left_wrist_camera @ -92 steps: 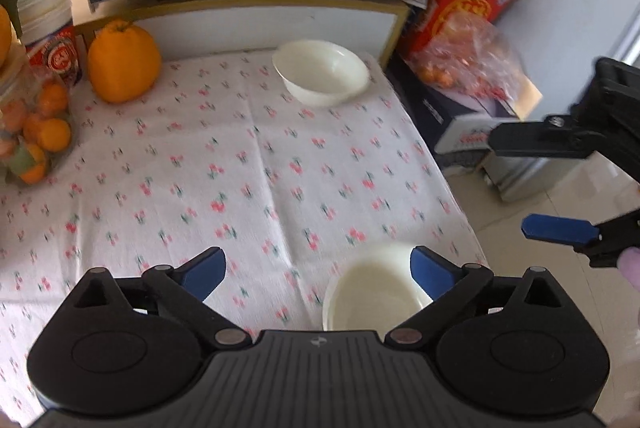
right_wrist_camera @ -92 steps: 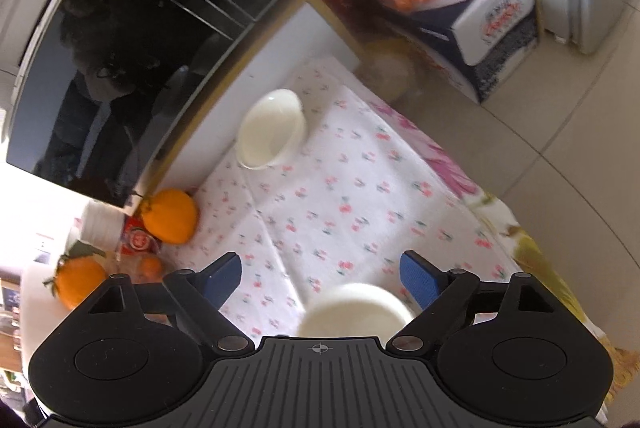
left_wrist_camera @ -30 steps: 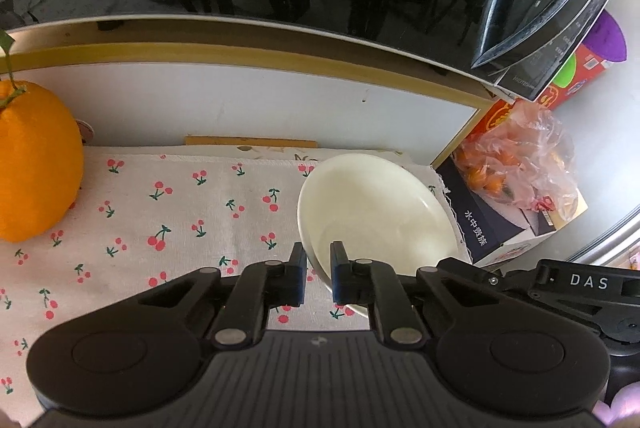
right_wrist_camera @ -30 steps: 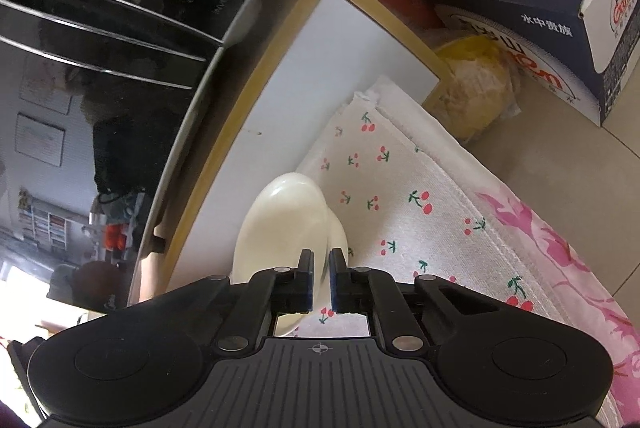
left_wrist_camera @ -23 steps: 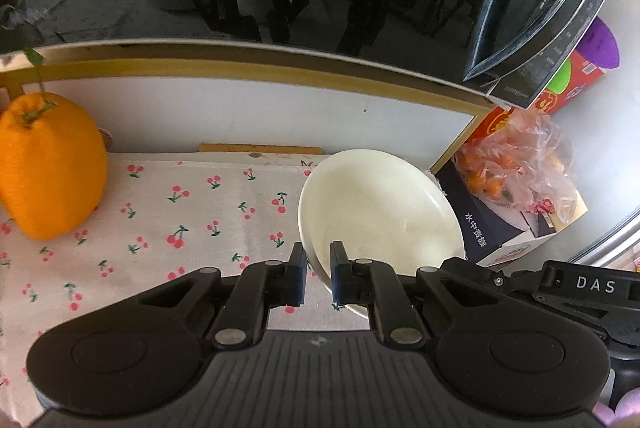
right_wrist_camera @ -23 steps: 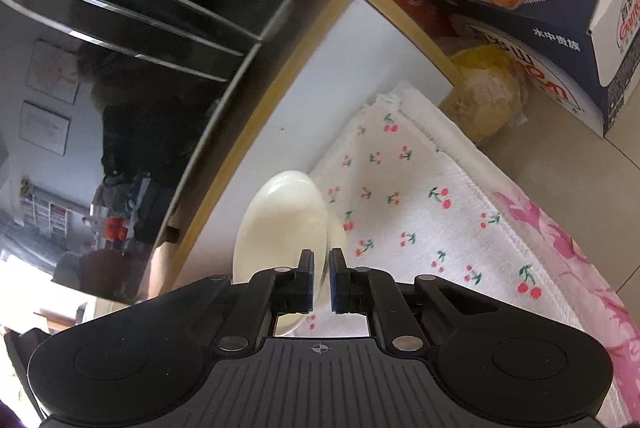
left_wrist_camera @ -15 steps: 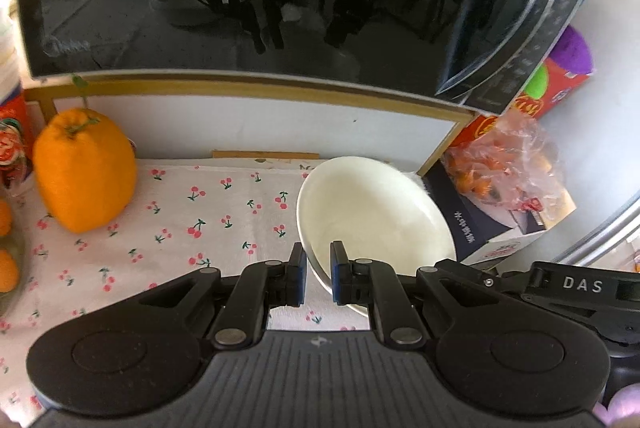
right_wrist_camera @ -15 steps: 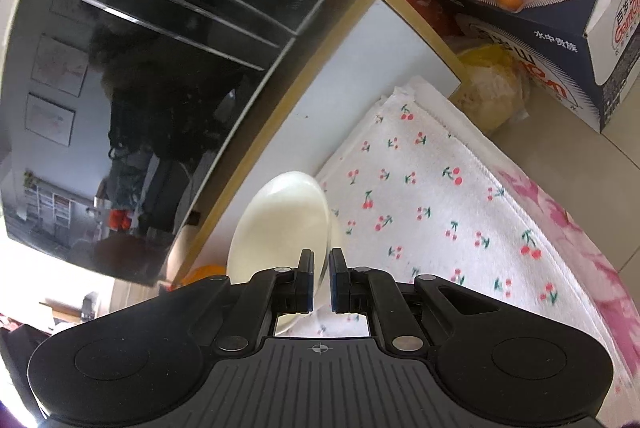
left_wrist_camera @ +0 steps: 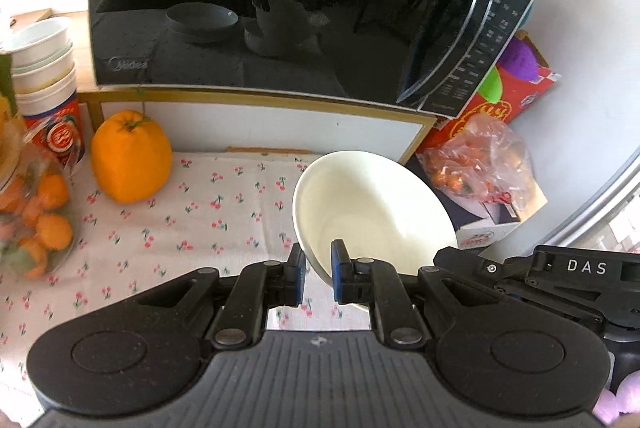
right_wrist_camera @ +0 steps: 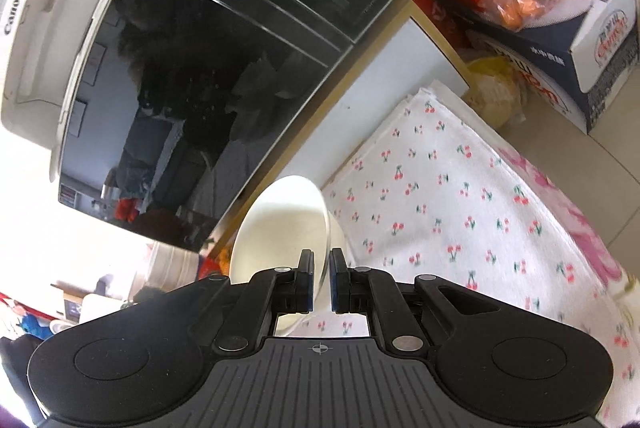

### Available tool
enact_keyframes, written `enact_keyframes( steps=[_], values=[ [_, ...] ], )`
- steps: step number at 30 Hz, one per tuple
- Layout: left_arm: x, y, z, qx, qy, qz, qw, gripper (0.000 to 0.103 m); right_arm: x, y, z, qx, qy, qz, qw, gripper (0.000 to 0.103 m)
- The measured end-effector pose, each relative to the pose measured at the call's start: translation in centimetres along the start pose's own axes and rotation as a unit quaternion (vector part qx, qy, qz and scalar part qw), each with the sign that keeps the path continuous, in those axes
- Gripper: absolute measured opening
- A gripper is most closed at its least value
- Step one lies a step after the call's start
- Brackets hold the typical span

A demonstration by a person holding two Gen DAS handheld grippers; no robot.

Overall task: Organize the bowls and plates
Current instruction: 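Lift the cream bowl with both grippers and carry it over the bowl stack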

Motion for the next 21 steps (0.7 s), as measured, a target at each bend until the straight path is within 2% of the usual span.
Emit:
enact_keyframes(
  steps=[10, 21],
  values=[
    [-3.2, -4.3, -0.7, -0.004, -0.011, -0.014, 0.9998, 0.013, -3.2, -3.8, -0.2, 0.004, -0.017, -0.013, 1.0, 0.009],
    [-4.9, -9.5, -2.4, -0.022, -0.036, -0.04, 0.9983, 0.014, -5.8, -8.6, 0.9, 0.007, -0.041, -0.033, 0.999, 0.009]
  ],
)
Point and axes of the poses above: each gripper's, at about its wrist camera, not at the fingertips, and x roughly the way its jaws point, z to its right, y to its top, the point moved 5 cm from there along x, roughly the way its jaws point, and after that the axes turned 12 degrees about -x, right-handed, at the moved point
